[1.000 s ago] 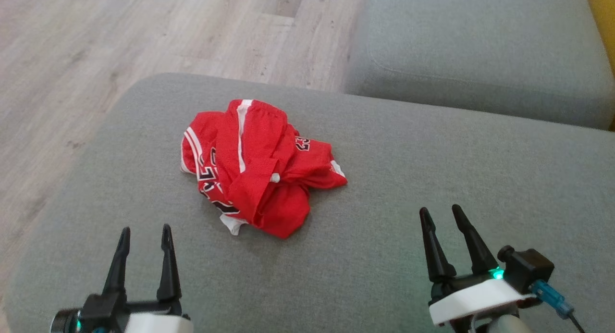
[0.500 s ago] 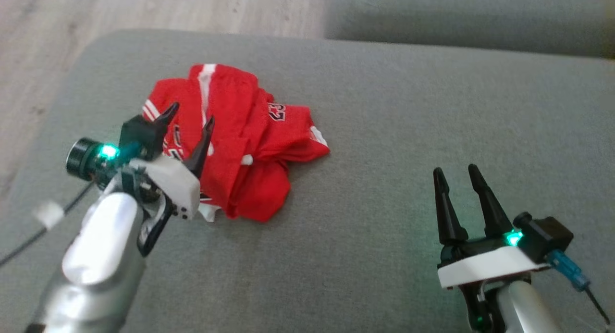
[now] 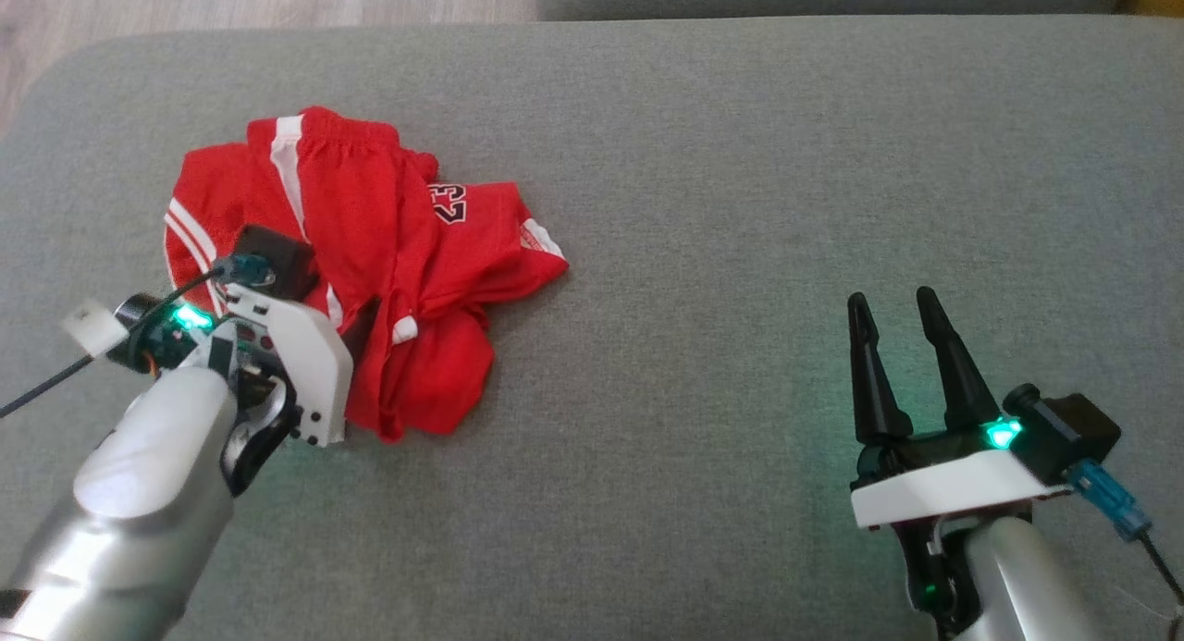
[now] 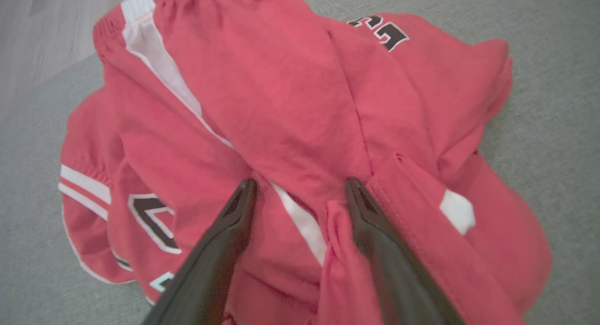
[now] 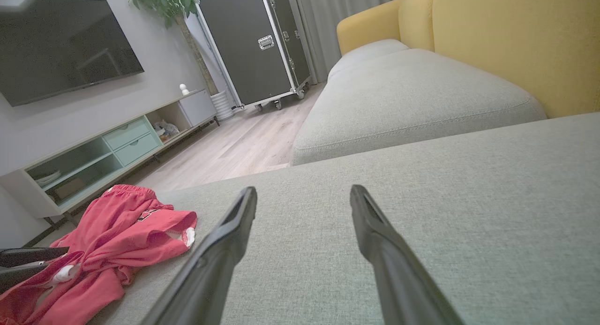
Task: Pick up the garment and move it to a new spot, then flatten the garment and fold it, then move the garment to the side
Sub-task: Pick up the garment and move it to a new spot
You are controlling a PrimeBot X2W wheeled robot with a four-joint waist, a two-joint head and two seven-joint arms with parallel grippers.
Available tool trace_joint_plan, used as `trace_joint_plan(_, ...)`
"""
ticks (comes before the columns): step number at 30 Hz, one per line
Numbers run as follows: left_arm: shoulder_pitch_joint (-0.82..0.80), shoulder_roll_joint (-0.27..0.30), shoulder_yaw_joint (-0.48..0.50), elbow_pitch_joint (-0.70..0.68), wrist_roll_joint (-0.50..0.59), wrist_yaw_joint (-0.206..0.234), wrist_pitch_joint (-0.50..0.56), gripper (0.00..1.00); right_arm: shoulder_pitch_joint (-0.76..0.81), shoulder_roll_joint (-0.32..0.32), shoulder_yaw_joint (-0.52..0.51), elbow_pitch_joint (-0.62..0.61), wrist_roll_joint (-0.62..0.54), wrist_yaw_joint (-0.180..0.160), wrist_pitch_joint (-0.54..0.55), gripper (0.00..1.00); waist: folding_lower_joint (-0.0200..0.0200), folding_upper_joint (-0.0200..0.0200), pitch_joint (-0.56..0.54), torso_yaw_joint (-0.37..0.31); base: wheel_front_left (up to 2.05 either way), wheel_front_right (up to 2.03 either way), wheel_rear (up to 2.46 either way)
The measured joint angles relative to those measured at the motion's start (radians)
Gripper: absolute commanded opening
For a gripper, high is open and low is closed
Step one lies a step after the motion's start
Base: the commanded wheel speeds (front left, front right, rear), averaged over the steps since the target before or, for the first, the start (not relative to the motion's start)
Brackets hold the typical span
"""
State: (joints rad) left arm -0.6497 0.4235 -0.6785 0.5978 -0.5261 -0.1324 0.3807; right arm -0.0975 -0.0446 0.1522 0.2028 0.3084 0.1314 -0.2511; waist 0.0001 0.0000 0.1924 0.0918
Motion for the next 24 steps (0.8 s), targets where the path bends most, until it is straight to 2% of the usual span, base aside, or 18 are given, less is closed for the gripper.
trace_joint_plan(2,-0.001,0.005,-0.009,0.007,-0.022,0.000,0.002,1.00,0.000,0.000,0.001,0.000,0.000,0.000,0.000,1.00,0.0000,0.0000,0.000,-0.006,0.00,0.00,0.00)
trace_joint_plan(3,-0.002,0.008,-0.010,0.010,-0.030,0.000,-0.008,0.16,0.000,0.000,0.000,0.001,0.000,0.000,0.000,1.00,0.0000,0.0000,-0.001,-0.007,0.00,0.00,0.00)
trace_joint_plan(4,-0.004,0.010,-0.010,0.014,-0.035,0.000,-0.023,0.00,0.000,0.000,0.000,0.001,0.000,0.000,0.000,1.00,-0.0001,0.0000,-0.004,-0.009,0.00,0.00,0.00)
trace_joint_plan(8,-0.014,0.010,0.001,0.019,-0.040,0.002,-0.124,0.00,0.000,0.000,0.000,0.005,0.000,0.000,0.000,1.00,-0.0001,0.0000,-0.020,-0.012,0.00,0.00,0.00)
trace_joint_plan(14,-0.028,0.007,0.053,-0.030,-0.037,0.050,-0.317,0.00,0.001,0.000,-0.007,0.014,0.000,0.000,0.000,1.00,-0.0002,0.0000,-0.067,-0.018,0.00,0.00,0.00)
trace_joint_plan(20,-0.019,-0.007,0.106,-0.197,-0.037,0.133,-0.453,0.00,0.013,0.000,-0.022,0.021,0.000,0.000,0.000,1.00,-0.0002,0.0001,-0.126,-0.028,0.00,0.00,0.00)
trace_joint_plan(24,0.007,-0.027,0.114,-0.329,-0.037,0.169,-0.479,0.00,0.032,0.000,-0.021,0.021,0.003,0.000,0.000,1.00,-0.0003,0.0001,-0.151,-0.043,0.00,0.00,0.00)
